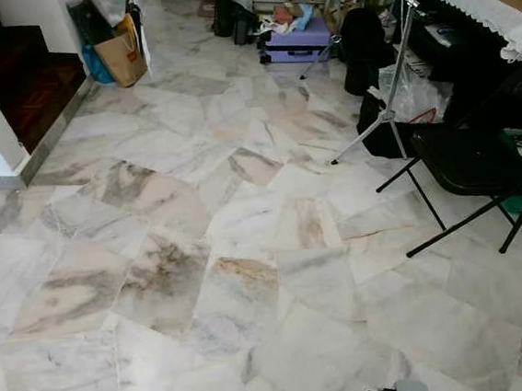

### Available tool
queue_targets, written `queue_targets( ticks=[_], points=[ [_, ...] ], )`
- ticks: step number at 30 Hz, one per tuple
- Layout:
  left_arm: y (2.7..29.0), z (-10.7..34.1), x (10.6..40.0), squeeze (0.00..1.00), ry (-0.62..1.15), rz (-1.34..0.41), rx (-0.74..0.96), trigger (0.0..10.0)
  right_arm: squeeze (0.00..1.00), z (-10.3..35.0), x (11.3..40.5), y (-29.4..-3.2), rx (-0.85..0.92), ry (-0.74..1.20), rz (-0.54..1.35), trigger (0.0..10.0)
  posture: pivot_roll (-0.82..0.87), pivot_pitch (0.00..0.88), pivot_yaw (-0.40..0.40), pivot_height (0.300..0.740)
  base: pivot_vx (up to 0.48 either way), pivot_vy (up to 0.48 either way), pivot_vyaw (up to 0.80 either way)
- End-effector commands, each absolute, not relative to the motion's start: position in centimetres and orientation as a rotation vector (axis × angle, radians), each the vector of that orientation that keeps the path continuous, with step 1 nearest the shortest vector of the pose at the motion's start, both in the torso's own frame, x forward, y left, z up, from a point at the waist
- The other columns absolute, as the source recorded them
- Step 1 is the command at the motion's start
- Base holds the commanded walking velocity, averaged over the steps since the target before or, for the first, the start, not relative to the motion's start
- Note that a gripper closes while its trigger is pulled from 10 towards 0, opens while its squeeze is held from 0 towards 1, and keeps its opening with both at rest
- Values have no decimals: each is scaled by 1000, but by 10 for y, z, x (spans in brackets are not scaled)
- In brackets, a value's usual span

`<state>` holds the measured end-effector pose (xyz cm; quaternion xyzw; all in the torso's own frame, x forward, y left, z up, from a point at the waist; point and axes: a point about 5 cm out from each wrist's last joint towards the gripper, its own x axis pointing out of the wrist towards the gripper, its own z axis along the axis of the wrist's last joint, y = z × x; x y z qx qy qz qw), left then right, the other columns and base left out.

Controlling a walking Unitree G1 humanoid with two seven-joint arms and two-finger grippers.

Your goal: Setting the table

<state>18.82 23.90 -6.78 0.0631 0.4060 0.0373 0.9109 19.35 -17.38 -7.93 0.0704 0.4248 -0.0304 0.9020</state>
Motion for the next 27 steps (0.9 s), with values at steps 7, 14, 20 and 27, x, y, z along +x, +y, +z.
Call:
queue_targets(
  ticks=[7, 14, 20, 27],
  points=[
    [235, -66, 195, 0, 845, 51, 146, 10000, 0, -74, 202, -181, 163, 847, -111, 10000, 179, 20, -38, 740, 0, 0, 0],
    [234, -66, 196, 0, 844, 59, 142, 10000, 0, -77, 196, -183, 173, 852, -124, 10000, 174, 0, -46, 740, 0, 0, 0],
    [221, -71, 193, 0, 845, 58, 119, 10000, 0, -78, 192, -187, 162, 853, -119, 10000, 160, 0, -52, 740, 0, 0, 0],
    [200, -74, 194, 0, 860, -39, 148, 10000, 0, -77, 189, -205, 164, 835, -186, 10000, 88, 0, -6, 740, 0, 0, 0]
  ],
)
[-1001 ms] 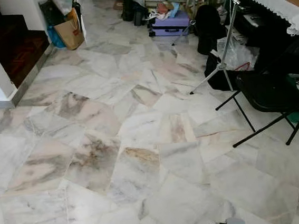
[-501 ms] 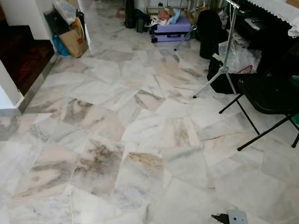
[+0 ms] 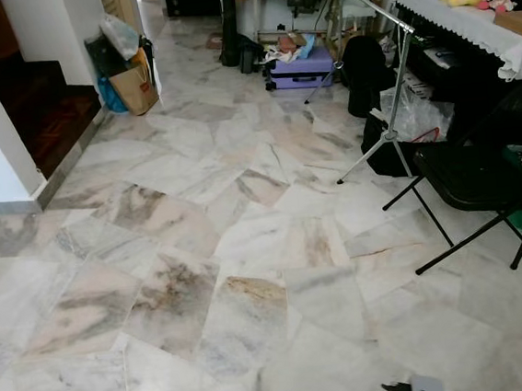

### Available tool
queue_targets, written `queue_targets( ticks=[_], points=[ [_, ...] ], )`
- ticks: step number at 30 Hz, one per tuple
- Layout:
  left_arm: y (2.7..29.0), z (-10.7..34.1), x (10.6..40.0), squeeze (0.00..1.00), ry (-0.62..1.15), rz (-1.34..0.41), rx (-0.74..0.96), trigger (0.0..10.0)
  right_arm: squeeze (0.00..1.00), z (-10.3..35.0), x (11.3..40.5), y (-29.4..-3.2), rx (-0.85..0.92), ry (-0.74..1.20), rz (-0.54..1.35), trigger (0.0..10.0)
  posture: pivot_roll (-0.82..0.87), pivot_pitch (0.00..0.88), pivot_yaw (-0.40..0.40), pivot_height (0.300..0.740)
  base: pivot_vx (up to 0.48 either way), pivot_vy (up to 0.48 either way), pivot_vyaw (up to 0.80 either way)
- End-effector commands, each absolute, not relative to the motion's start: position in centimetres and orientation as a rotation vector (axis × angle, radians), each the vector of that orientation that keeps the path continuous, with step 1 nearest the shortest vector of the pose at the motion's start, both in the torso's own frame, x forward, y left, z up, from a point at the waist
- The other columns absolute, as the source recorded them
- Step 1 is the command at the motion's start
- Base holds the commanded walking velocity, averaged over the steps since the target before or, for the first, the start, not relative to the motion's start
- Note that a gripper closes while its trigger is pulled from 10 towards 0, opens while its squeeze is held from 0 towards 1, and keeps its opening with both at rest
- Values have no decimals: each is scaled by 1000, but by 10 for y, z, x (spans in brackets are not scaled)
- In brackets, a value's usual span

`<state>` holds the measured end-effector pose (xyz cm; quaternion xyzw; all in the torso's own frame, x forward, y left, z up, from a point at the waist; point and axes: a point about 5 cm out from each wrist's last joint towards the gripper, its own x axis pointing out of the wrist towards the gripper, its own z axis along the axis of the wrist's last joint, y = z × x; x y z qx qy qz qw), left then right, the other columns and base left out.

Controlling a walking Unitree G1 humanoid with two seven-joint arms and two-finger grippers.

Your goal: Setting the table

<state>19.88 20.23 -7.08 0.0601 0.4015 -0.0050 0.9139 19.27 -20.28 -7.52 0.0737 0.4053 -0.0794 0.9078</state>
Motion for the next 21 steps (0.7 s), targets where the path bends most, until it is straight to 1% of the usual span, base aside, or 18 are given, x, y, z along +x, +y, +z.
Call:
queue_targets(
  ticks=[1, 5, 6, 7, 8, 9, 12, 14, 15, 16, 17, 18, 19, 20, 21],
  points=[
    [198, -73, 197, 0, 858, -94, 187, 10000, 0, -77, 188, -207, 170, 827, -200, 10000, 70, 0, 10, 740, 0, 0, 0],
    [202, -68, 205, 0, 846, -94, 186, 10000, 0, -78, 185, -207, 186, 819, -222, 10000, 20, 7, 28, 740, 0, 0, 0],
    [205, -66, 209, 0, 842, -75, 167, 10000, 0, -78, 184, -204, 189, 818, -221, 10000, 6, 32, 18, 740, 0, 0, 0],
    [206, -65, 210, 0, 842, -68, 160, 10000, 0, -78, 184, -203, 189, 818, -219, 10000, 4, 34, 13, 740, 0, 0, 0],
    [207, -65, 211, 0, 842, -48, 118, 10000, 0, -79, 183, -200, 194, 820, -210, 10000, 7, 33, 2, 740, 0, 0, 0],
    [208, -62, 214, 0, 827, -22, 40, 10000, 0, -80, 182, -195, 204, 821, -195, 10000, 25, 38, -9, 740, 0, 0, 0],
    [214, -57, 216, 0, 736, 23, -117, 10000, 0, -82, 180, -187, 207, 828, -159, 10000, 66, 53, -12, 740, 0, 0, 0],
    [220, -58, 208, 0, 686, 58, -222, 10000, 0, -84, 179, -183, 192, 844, -131, 10000, 97, 64, -9, 740, 0, 0, 0],
    [229, -62, 188, 0, 659, 103, -325, 10000, 0, -86, 175, -179, 176, 866, -107, 10000, 132, 70, -9, 740, 0, 0, 0],
    [233, -65, 174, 0, 658, 123, -369, 10000, 0, -87, 173, -178, 173, 876, -102, 10000, 151, 73, -9, 740, 0, 0, 0],
    [233, -65, 174, 0, 658, 123, -369, 10000, 0, -87, 173, -178, 173, 876, -102, 10000, 151, 73, -9, 740, 0, 0, 0],
    [235, -67, 164, 0, 657, 135, -399, 10000, 0, -88, 172, -177, 172, 882, -99, 10000, 160, 74, -10, 740, 0, 0, 0],
    [236, -68, 143, 0, 651, 138, -429, 10000, 0, -88, 171, -175, 169, 889, -89, 10000, 186, 77, -13, 740, 0, 0, 0],
    [235, -66, 108, 0, 639, 149, -484, 10000, 0, -89, 171, -170, 167, 896, -68, 10000, 216, 81, -16, 740, 0, 0, 0],
    [235, -66, 108, 0, 639, 149, -484, 10000, 0, -89, 171, -170, 167, 896, -68, 10000, 216, 81, -16, 740, 0, 0, 0]
  ],
)
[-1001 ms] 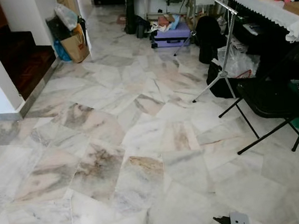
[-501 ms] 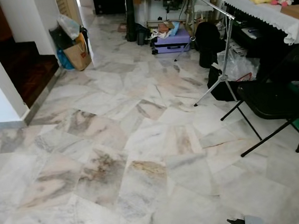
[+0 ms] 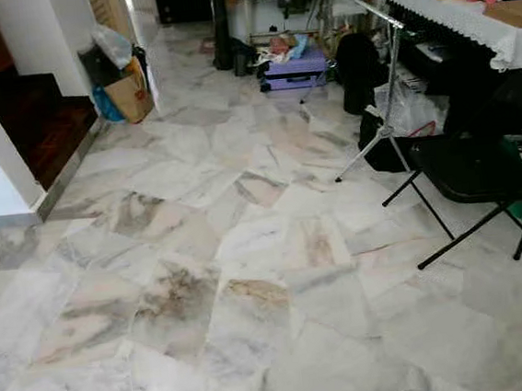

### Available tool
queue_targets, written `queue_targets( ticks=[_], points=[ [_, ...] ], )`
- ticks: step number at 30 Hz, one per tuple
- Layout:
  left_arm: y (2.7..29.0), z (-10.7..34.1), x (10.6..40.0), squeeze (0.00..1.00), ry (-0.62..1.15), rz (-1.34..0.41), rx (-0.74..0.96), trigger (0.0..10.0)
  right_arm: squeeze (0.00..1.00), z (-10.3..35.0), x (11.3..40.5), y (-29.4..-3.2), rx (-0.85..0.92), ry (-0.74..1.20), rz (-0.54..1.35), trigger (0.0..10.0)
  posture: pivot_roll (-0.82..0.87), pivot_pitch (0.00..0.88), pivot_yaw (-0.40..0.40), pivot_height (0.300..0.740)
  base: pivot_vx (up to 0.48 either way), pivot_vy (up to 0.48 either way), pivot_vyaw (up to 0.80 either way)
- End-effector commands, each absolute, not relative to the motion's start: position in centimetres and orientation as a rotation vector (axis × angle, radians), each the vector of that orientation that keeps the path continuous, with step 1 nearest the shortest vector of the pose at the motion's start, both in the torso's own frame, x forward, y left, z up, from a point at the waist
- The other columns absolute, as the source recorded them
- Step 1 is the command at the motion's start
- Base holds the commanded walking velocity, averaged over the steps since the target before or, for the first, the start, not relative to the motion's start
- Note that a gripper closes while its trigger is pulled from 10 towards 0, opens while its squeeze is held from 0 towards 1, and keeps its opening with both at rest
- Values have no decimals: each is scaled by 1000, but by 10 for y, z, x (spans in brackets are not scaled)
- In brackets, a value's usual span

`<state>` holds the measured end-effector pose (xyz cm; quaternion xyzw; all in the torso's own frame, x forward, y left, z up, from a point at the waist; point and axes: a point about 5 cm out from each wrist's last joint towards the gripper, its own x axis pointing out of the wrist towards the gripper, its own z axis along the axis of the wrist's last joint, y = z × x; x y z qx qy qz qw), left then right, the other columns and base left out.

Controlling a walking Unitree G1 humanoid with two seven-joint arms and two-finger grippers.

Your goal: Setting the table

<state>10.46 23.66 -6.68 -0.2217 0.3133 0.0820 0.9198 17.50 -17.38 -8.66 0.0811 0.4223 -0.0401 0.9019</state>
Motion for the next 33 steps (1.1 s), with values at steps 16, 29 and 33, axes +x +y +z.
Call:
queue_targets(
  ticks=[16, 29, 33],
  points=[
    [234, -20, 44, 0, 631, 193, -539, 10000, 0, -86, 180, -161, 200, 875, -75, 10000, 253, 90, 48, 740, 0, 0, 0],
    [228, 32, 26, 0, 501, 87, -877, 10000, 0, -87, 176, -170, 178, 896, -85, 10000, 296, 93, 17, 740, 0, 0, 0],
    [195, 59, -1, 0, 618, -127, -986, 10000, 0, -85, 181, -174, 174, 882, -91, 10000, 303, 99, 16, 740, 0, 0, 0]
  ],
)
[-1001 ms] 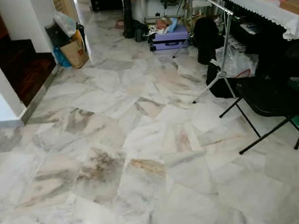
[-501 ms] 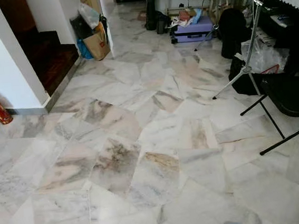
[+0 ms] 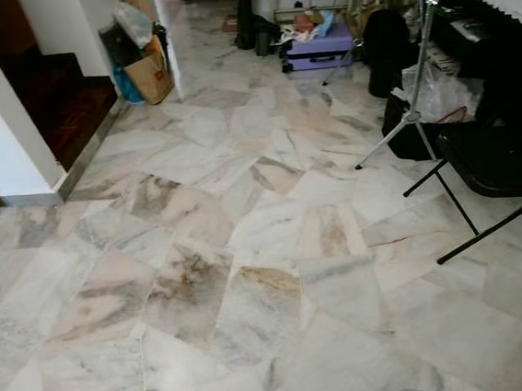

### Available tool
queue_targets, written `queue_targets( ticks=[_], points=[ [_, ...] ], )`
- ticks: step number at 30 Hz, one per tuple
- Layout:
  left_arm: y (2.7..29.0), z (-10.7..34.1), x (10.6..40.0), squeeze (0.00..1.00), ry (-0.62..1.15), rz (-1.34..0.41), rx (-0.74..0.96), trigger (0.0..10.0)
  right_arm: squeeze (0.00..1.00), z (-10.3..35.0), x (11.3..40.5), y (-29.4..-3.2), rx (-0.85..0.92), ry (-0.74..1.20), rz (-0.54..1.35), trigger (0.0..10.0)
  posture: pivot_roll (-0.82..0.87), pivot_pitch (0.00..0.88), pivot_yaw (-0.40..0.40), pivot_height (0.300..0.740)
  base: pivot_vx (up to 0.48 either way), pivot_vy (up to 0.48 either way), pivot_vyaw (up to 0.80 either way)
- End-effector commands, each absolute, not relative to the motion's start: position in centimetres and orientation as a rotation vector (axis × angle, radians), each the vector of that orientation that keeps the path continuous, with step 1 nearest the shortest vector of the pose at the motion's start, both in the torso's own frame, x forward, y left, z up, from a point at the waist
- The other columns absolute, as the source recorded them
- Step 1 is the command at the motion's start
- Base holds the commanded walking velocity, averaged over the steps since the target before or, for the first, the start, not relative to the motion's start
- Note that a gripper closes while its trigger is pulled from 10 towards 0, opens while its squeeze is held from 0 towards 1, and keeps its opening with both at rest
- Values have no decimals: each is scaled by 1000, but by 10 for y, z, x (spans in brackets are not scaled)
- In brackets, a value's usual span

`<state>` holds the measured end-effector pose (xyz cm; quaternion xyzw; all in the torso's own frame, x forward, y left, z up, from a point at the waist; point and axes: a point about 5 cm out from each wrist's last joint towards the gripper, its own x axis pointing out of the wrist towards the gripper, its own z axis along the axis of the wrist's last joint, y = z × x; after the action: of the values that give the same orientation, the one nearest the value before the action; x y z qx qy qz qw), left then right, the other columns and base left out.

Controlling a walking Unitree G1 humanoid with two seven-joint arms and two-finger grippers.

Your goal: Setting the table

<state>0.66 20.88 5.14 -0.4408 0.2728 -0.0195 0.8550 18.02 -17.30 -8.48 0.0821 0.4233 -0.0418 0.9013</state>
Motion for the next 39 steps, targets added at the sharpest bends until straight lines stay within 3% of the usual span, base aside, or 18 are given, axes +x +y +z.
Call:
queue_targets(
  ticks=[1, 3, 4, 5, 6, 7, 8, 9, 13, 14, 17, 18, 20, 22, 27, 32, 39],
  points=[
    [192, 58, -9, 0, 676, -172, -948, 10000, 0, -84, 182, -175, 171, 879, -91, 10000, 304, 106, 23, 740, 0, 0, 0],
    [205, 32, -19, 0, 796, -106, -711, 10000, 0, -82, 186, -177, 163, 873, -91, 10000, 292, 106, 27, 740, 0, 0, 0],
    [221, 12, -20, 0, 840, 1, -597, 10000, 0, -82, 187, -178, 164, 869, -99, 10000, 290, 108, 27, 740, 0, 0, 0],
    [257, -26, -12, 0, 908, 215, -353, 10000, 0, -81, 188, -180, 173, 862, -117, 10000, 284, 103, 21, 740, 0, 0, 0],
    [266, -34, -8, 0, 920, 267, -289, 10000, 0, -80, 189, -181, 175, 860, -122, 10000, 278, 100, 19, 740, 0, 0, 0],
    [270, -37, -5, 0, 925, 290, -257, 10000, 0, -80, 189, -182, 175, 858, -123, 10000, 270, 98, 15, 740, 0, 0, 0],
    [288, -42, 16, 0, 934, 357, -117, 10000, 0, -80, 189, -183, 174, 857, -125, 10000, 251, 89, 6, 740, 0, 0, 0],
    [288, -42, 16, 0, 934, 357, -117, 10000, 0, -80, 189, -183, 174, 857, -125, 10000, 251, 89, 6, 740, 0, 0, 0],
    [330, -31, 69, 0, 928, 411, 339, 10000, 0, -80, 187, -192, 175, 853, -152, 10000, 238, 77, -11, 740, 0, 0, 0],
    [341, -23, 81, 0, 883, 464, 401, 10000, 0, -80, 185, -195, 170, 857, -158, 10000, 228, 72, -22, 740, 0, 0, 0],
    [352, -22, 98, 0, 795, 565, 311, 10000, 0, -81, 182, -197, 170, 865, -175, 10000, 220, 71, -29, 740, 0, 0, 0],
    [343, -31, 112, 0, 742, 523, 168, 10000, 0, -82, 181, -198, 176, 864, -182, 10000, 214, 68, -40, 740, 0, 0, 0],
    [328, -39, 124, 0, 750, 437, 172, 10000, 0, -82, 181, -199, 180, 862, -186, 10000, 215, 69, -51, 740, 0, 0, 0],
    [289, -63, 135, 0, 868, 202, 178, 10000, 0, -81, 182, -199, 177, 862, -179, 10000, 210, 74, -53, 740, 0, 0, 0],
    [263, -75, 143, 0, 924, 100, 209, 10000, 0, -81, 183, -198, 186, 847, -187, 10000, 175, 69, -39, 740, 0, 0, 0],
    [218, -70, 185, 0, 827, -89, 206, 10000, 0, -81, 181, -202, 212, 840, -219, 10000, 123, 54, -20, 740, 0, 0, 0],
    [216, -69, 194, 0, 843, -112, 278, 10000, 0, -84, 171, -208, 205, 866, -240, 10000, 103, 38, -26, 740, 0, 0, 0]
  ],
)
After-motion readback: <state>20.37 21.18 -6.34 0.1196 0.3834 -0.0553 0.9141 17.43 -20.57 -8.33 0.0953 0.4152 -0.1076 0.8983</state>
